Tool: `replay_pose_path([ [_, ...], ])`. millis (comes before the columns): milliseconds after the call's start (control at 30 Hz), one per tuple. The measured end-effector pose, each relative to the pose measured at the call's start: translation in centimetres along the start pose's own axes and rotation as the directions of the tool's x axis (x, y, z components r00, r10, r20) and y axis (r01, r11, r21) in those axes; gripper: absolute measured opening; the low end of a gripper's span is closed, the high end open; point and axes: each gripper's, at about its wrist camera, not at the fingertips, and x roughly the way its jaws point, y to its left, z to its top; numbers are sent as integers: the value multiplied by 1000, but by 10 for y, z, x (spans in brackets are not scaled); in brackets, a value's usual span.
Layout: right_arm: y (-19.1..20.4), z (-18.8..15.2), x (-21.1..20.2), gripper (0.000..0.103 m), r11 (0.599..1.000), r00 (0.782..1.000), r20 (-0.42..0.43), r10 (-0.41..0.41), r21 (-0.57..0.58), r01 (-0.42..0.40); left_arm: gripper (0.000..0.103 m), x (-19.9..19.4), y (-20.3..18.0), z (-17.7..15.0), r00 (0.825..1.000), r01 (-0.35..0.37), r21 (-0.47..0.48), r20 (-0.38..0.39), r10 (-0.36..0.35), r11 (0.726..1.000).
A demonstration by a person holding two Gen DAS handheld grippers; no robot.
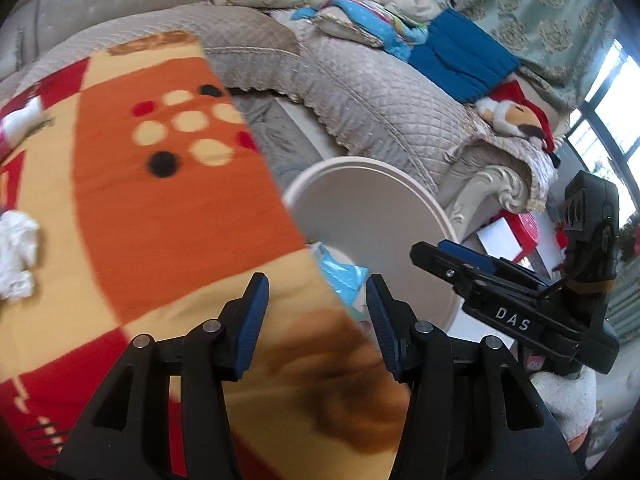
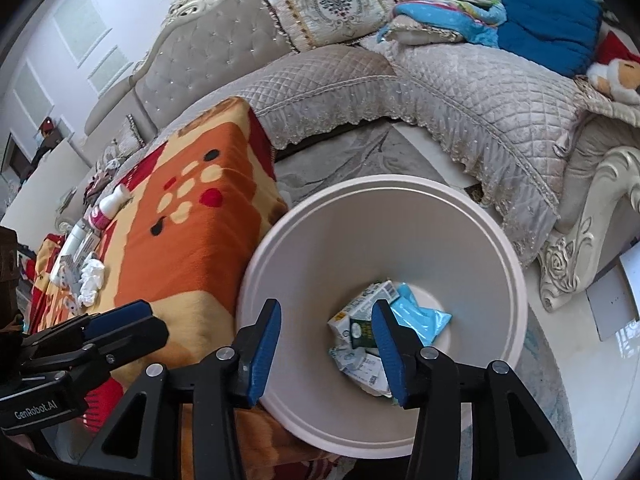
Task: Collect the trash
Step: 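Move both open tools from the bin back over the blanket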
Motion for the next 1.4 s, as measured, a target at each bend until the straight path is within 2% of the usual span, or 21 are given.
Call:
replay_pose_path([
  [300,49,1,9,46,996,998,-20,53,-69,-55,49,-47,72,-10,989,-121,-110,65,129,986],
  [600,101,-2,15,46,982,993,-50,106,-149,-112,49,-58,156,16,963,-222,-256,91,252,941],
  [800,120,-6,17,46,976,992,-67,111,-180,-121,49,-80,200,13,944,-267,-354,89,316,896],
  [900,126,-5,20,46,974,991,-72,116,-188,-128,49,-105,225,-4,927,-300,-396,93,363,868],
  [1033,144,-4,25,46,964,986,-85,142,-214,-157,49,-139,266,-37,898,-358,-458,71,435,814],
  [1100,157,-4,30,46,956,982,-98,161,-233,-180,49,-150,278,-53,890,-378,-472,53,454,796],
  [1267,194,-7,46,47,928,965,-150,217,-274,-251,49,-175,297,-94,897,-374,-500,21,442,781],
  [1400,232,-9,63,48,900,949,-193,251,-313,-302,49,-194,296,-109,917,-318,-502,52,395,804],
])
